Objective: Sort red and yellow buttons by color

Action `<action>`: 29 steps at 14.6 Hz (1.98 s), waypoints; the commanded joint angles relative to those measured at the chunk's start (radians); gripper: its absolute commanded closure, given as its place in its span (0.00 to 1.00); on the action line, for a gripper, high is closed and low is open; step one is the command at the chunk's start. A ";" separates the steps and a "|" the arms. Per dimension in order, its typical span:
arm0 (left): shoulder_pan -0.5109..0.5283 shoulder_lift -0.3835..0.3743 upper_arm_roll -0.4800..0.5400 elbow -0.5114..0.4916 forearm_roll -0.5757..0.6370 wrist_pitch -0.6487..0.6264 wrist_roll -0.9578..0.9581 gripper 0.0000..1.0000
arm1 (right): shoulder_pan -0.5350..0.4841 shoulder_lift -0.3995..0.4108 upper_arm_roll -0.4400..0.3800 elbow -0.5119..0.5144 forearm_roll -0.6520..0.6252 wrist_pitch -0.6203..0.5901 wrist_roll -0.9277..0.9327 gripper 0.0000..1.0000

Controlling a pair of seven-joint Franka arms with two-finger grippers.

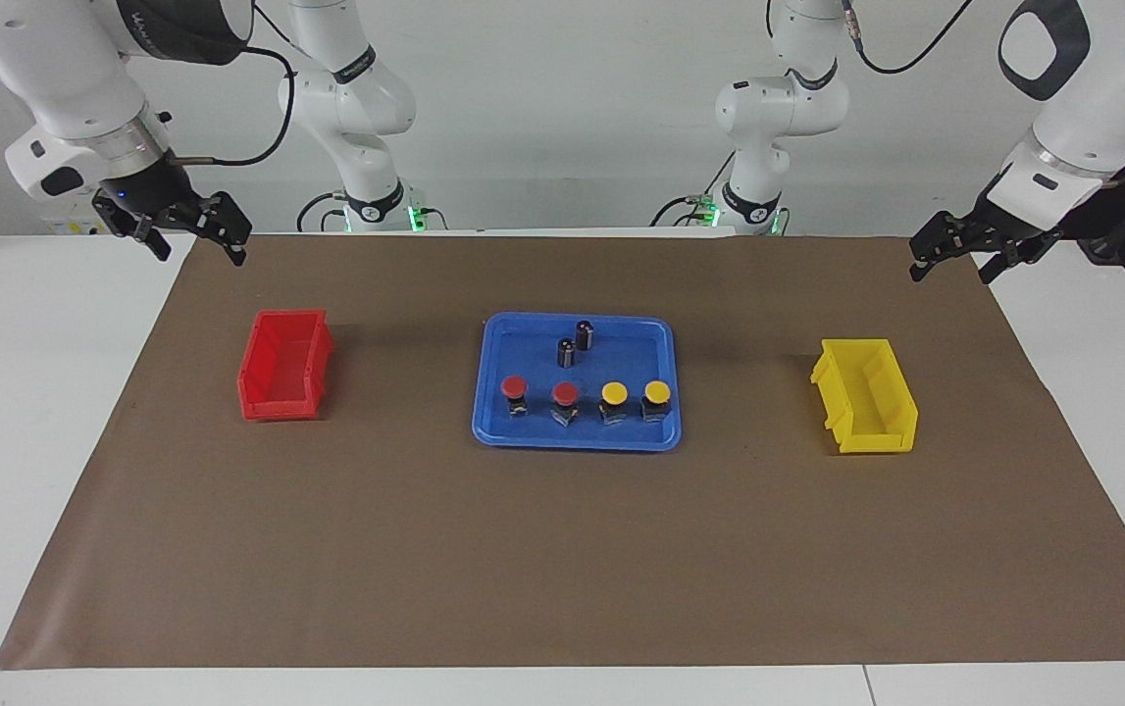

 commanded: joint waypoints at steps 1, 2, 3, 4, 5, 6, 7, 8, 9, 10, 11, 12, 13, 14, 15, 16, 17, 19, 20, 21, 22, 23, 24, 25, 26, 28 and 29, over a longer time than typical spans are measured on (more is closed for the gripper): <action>0.007 -0.003 -0.005 -0.008 0.013 0.008 0.007 0.00 | -0.010 -0.021 0.008 -0.022 0.007 0.003 -0.011 0.00; 0.007 -0.003 -0.005 -0.008 0.013 0.005 0.007 0.00 | -0.010 -0.021 0.008 -0.022 0.007 0.002 -0.011 0.00; 0.007 -0.003 -0.005 -0.008 0.013 0.004 0.006 0.00 | -0.010 -0.021 0.008 -0.022 0.007 0.002 -0.010 0.00; 0.007 -0.003 -0.005 -0.008 0.013 0.007 0.007 0.00 | -0.010 -0.021 0.008 -0.020 0.008 0.002 -0.010 0.00; 0.007 -0.003 -0.005 -0.008 0.013 0.007 0.007 0.00 | -0.010 -0.022 0.008 -0.020 0.008 -0.001 -0.010 0.00; 0.007 -0.003 -0.005 -0.008 0.013 0.005 0.007 0.00 | -0.010 -0.022 0.008 -0.020 0.008 -0.007 -0.011 0.00; 0.007 -0.003 -0.005 -0.008 0.013 0.005 0.007 0.00 | -0.010 -0.024 0.008 -0.020 0.008 -0.006 -0.010 0.00; 0.007 -0.003 -0.005 -0.008 0.013 0.005 0.006 0.00 | -0.009 -0.025 0.008 -0.022 0.008 -0.009 -0.010 0.00; 0.007 -0.003 -0.005 -0.008 0.013 0.005 0.007 0.00 | -0.010 -0.025 0.008 -0.022 0.008 -0.014 -0.011 0.00; 0.007 -0.003 -0.005 -0.008 0.013 0.004 0.006 0.00 | -0.010 -0.027 0.008 -0.025 0.008 -0.026 -0.011 0.00; 0.007 -0.003 -0.005 -0.008 0.013 0.007 0.007 0.00 | -0.009 -0.028 0.008 -0.023 0.004 -0.034 -0.007 0.00; 0.007 -0.003 -0.005 -0.008 0.013 0.005 0.007 0.00 | -0.006 -0.027 0.009 -0.022 0.000 -0.026 -0.011 0.00; 0.007 -0.003 -0.005 -0.008 0.013 0.004 0.007 0.00 | 0.002 -0.024 0.011 -0.019 0.002 -0.021 -0.010 0.00; 0.007 -0.003 -0.005 -0.008 0.013 0.007 0.007 0.00 | 0.008 -0.024 0.012 -0.019 0.008 -0.014 -0.007 0.00; 0.007 -0.003 -0.005 -0.008 0.013 0.005 0.007 0.00 | 0.016 -0.019 0.012 -0.016 0.008 -0.014 -0.007 0.00; 0.007 -0.003 -0.005 -0.008 0.013 0.007 0.007 0.00 | 0.028 -0.013 0.012 -0.003 0.011 -0.012 -0.002 0.00; 0.007 -0.003 -0.005 -0.008 0.013 0.002 0.007 0.00 | 0.032 -0.004 0.012 0.007 0.008 -0.015 0.009 0.00; 0.007 -0.003 -0.005 -0.008 0.013 0.008 0.006 0.00 | 0.087 0.050 0.012 0.113 0.008 -0.041 0.044 0.00; 0.007 -0.003 -0.005 -0.008 0.013 -0.002 0.007 0.00 | 0.109 0.083 0.012 0.160 0.011 -0.052 0.076 0.00; 0.007 -0.003 -0.005 -0.008 0.013 0.001 0.007 0.00 | 0.130 0.100 0.012 0.191 0.011 -0.061 0.111 0.00; 0.007 -0.003 -0.005 -0.008 0.013 0.004 0.007 0.00 | 0.169 0.122 0.012 0.204 0.010 -0.063 0.149 0.00; 0.007 -0.003 -0.005 -0.008 0.013 0.002 0.007 0.00 | 0.212 0.145 0.012 0.222 0.007 -0.064 0.189 0.00; 0.007 -0.003 -0.005 -0.008 0.013 0.007 0.007 0.00 | 0.251 0.188 0.012 0.283 0.007 -0.069 0.226 0.00; 0.005 -0.003 -0.005 -0.008 0.013 0.004 0.007 0.00 | 0.294 0.241 0.012 0.350 0.007 -0.095 0.263 0.00; 0.005 -0.003 -0.005 -0.008 0.013 0.004 0.007 0.00 | 0.350 0.292 0.012 0.392 0.005 -0.095 0.318 0.00; 0.007 -0.003 -0.005 -0.008 0.013 0.001 0.007 0.00 | 0.437 0.358 0.014 0.417 0.007 -0.023 0.471 0.00; 0.007 -0.003 -0.005 -0.008 0.013 0.004 0.007 0.00 | 0.488 0.372 0.014 0.405 0.011 0.058 0.542 0.00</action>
